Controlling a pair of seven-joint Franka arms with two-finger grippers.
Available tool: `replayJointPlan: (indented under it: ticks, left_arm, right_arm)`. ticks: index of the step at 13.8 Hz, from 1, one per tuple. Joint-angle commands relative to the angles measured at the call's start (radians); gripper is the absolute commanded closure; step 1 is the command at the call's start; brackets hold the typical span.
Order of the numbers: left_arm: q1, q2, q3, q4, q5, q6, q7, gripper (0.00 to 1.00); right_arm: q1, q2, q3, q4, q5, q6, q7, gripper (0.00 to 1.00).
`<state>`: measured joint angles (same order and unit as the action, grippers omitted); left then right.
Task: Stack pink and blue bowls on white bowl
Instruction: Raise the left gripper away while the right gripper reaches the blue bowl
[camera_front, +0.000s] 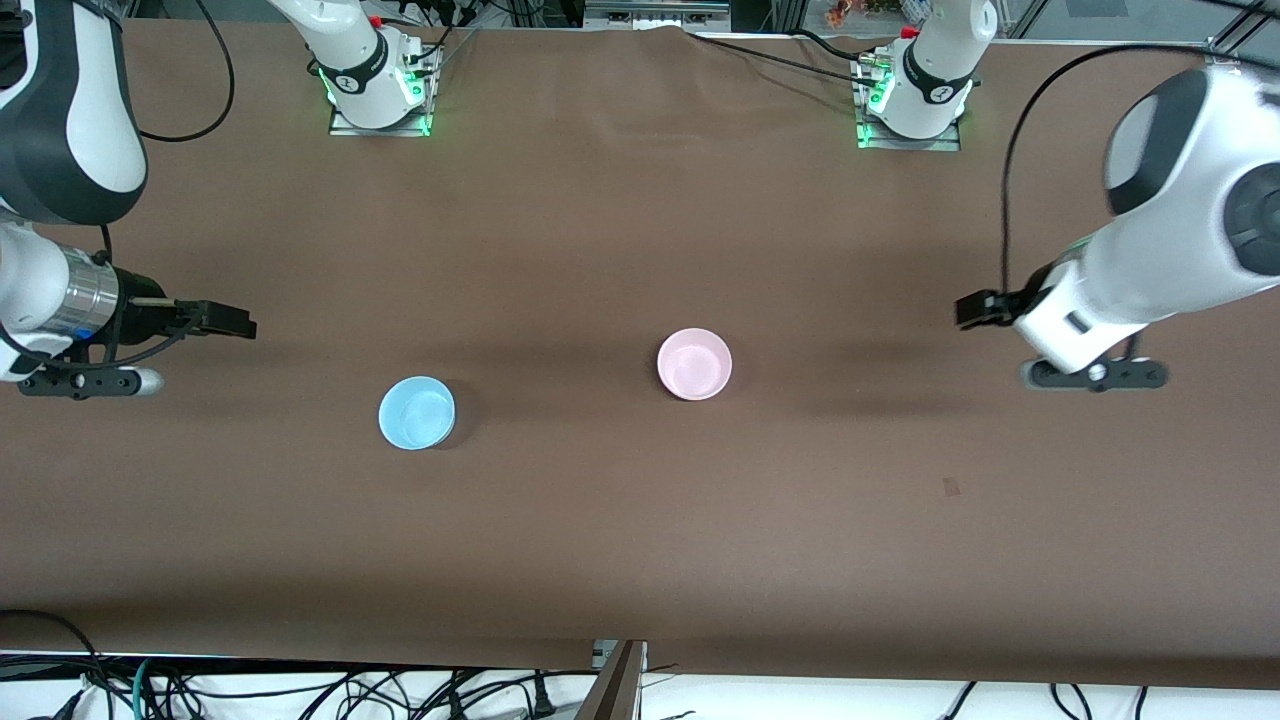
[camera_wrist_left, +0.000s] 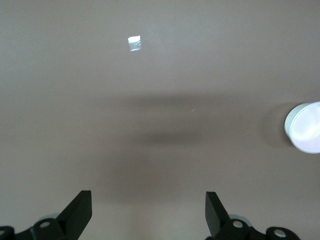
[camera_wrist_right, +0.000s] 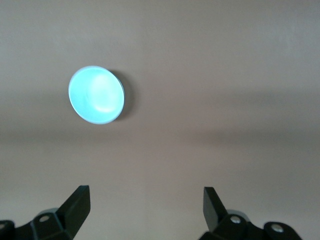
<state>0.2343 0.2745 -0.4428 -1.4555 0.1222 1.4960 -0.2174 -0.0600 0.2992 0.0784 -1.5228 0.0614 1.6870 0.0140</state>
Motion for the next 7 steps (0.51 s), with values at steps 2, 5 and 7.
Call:
replayJointPlan:
  ticks: [2,5,7]
  left_arm:
    - [0.034,-0.113,-0.008,-0.022,0.005,-0.085,0.110,0.00]
    - [0.031,-0.170,0.039,-0.043,-0.038,-0.082,0.167,0.00]
    - [-0.048,-0.237,0.206,-0.132,-0.137,0.014,0.196,0.00]
  right_arm:
    - [0.054,0.031,0.001,-0.037,-0.052,0.083,0.078,0.00]
    - [0.065,0.034,0.001,-0.216,-0.055,0.297,0.066,0.00]
    - [0.104,0.046,0.000,-0.339,-0.058,0.478,0.066,0.00]
